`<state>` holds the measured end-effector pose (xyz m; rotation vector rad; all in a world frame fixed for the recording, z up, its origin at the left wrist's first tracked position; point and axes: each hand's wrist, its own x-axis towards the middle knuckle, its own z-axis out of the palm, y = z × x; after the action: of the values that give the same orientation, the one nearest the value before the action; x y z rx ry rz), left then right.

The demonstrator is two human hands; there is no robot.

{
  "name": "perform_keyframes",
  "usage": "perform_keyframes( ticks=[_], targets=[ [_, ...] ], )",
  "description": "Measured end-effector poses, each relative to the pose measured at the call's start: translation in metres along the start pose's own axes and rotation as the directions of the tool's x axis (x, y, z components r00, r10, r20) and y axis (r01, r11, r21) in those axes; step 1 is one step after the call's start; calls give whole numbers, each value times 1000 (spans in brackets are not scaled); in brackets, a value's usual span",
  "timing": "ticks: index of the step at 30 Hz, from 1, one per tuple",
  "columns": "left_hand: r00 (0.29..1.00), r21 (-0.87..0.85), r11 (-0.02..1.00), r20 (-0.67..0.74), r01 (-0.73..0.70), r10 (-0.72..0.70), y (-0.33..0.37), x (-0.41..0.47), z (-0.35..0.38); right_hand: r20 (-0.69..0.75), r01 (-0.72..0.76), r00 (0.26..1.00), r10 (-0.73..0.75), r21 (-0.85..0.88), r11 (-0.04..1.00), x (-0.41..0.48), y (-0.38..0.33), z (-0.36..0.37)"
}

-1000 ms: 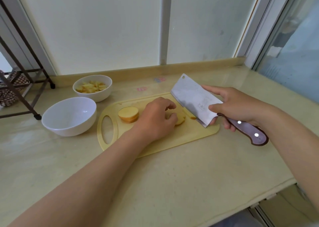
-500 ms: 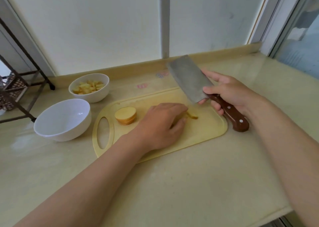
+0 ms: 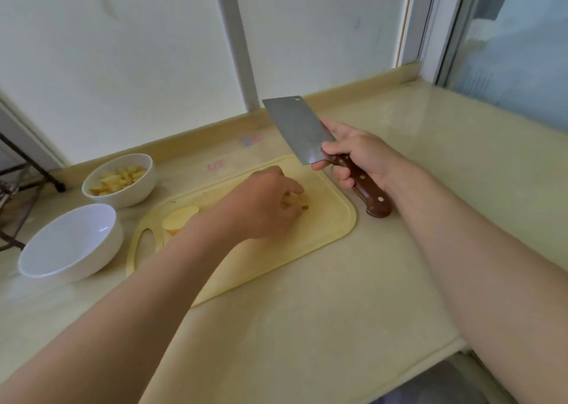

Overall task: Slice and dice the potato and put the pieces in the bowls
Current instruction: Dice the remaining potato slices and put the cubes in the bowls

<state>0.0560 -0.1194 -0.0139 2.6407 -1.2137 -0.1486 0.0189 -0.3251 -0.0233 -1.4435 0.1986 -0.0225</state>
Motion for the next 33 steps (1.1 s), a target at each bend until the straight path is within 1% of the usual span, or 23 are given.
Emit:
perform_keyframes(
  ticks=[3, 5, 7, 8, 9, 11, 14, 16, 19, 21, 23, 25, 29, 33],
  targets=[
    [999, 53, 997, -1, -54, 54, 1, 3, 2, 3, -1, 1000, 1, -5, 1000, 0, 0, 0],
    [992, 6, 997, -90, -83, 83, 1, 0, 4, 5, 2, 1000, -2, -8, 1000, 0, 0, 0],
    [969, -91, 994, -247, -55, 31, 1, -4, -2, 9, 3, 1000, -3, -5, 1000, 1, 0, 0],
    [953, -141, 990, -303, -29, -15, -1, -8, -7, 11, 3, 1000, -3, -4, 1000, 1, 0, 0],
    [945, -177, 984, -323, -6, -52, -4, -13, -11, 10, 3, 1000, -3, -5, 1000, 1, 0, 0],
    [961, -185, 983, -271, 9, -60, -12, -26, -16, 9, 6, 1000, -5, -13, 1000, 2, 1, -1],
    [983, -94, 995, -186, -15, -3, -22, -39, -8, 21, 8, 1000, -7, -37, 999, 4, 1, -1],
    [985, -80, 996, -170, -25, 11, -28, -40, -1, 24, 7, 1000, -6, -46, 999, 3, 1, -1],
    [982, -178, 983, -188, -35, 1, -35, -44, -3, 25, 9, 1000, -8, -44, 999, 3, 1, -1],
    [987, -233, 971, -160, -54, 17, -40, -50, -3, 33, 11, 999, -9, -54, 998, 2, 1, 0],
    [992, -196, 979, -126, -53, 29, -43, -56, -1, 37, 7, 999, -5, -60, 998, 3, 1, 1],
    [992, -153, 988, -129, -25, 5, -43, -60, 3, 30, 6, 1000, -4, -68, 998, 2, 1, 2],
    [981, -225, 974, -182, 31, -73, -37, -62, 8, 25, 0, 1000, 3, -117, 993, 0, 0, 3],
    [960, -248, 963, -231, 101, -160, -31, -60, 13, 23, -15, 1000, 19, -151, 988, -3, -1, 5]
  ],
)
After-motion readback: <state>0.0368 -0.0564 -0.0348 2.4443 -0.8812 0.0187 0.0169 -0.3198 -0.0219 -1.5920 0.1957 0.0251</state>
